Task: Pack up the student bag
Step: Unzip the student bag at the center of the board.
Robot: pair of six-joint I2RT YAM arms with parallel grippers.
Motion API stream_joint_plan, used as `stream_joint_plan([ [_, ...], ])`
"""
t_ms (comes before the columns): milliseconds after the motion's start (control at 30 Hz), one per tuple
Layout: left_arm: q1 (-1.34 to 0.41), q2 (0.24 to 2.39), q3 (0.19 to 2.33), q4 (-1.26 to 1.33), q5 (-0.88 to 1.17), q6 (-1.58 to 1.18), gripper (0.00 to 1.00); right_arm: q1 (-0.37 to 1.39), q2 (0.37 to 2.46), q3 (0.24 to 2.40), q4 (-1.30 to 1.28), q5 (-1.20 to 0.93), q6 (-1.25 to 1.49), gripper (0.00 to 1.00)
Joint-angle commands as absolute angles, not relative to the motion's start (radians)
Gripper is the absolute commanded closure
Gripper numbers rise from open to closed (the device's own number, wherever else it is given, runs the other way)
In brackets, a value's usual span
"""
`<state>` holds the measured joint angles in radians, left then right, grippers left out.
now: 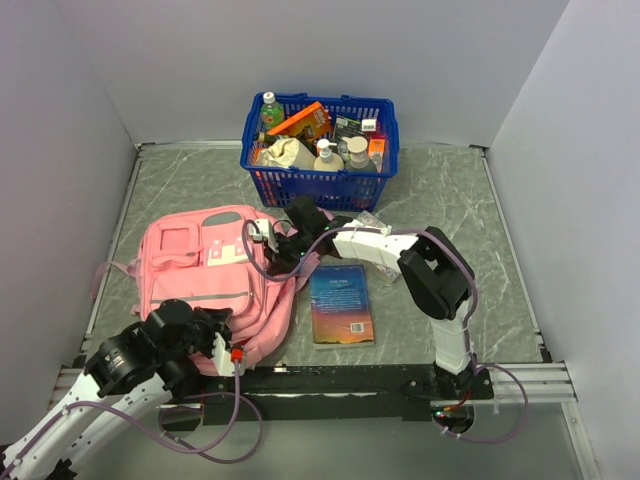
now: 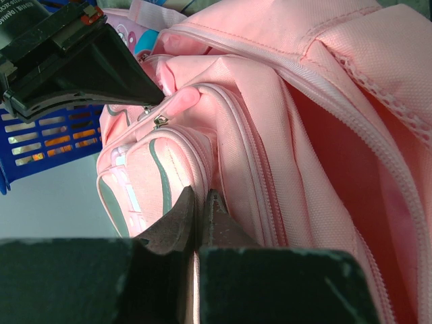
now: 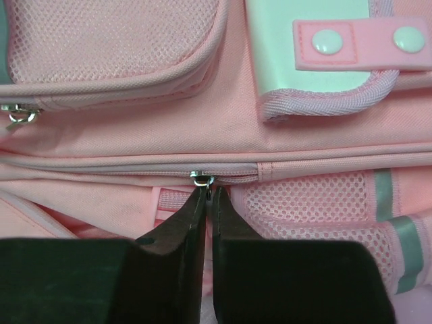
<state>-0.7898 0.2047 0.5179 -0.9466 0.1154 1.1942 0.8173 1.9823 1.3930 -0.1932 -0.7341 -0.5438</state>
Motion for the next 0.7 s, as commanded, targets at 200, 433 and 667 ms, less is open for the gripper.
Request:
stream_joint_plan([
  [200, -0.787, 0.21, 0.512, -0.908, 0.098, 1.23, 0.99, 0.815, 1.882, 1.382, -0.21, -0.673, -0.555, 1.0],
  [433, -0.787, 0.23, 0.482, -0.807, 0.069, 1.131, 0.99, 0.816, 1.78, 1.375, -0.268, -0.609, -0.519, 1.0],
  [667, -0.785, 0.385, 0.485, -0.591, 0.034, 0.945, 0.99, 0.888, 1.683, 1.267, -0.299, -0.532, -0.471, 1.0],
])
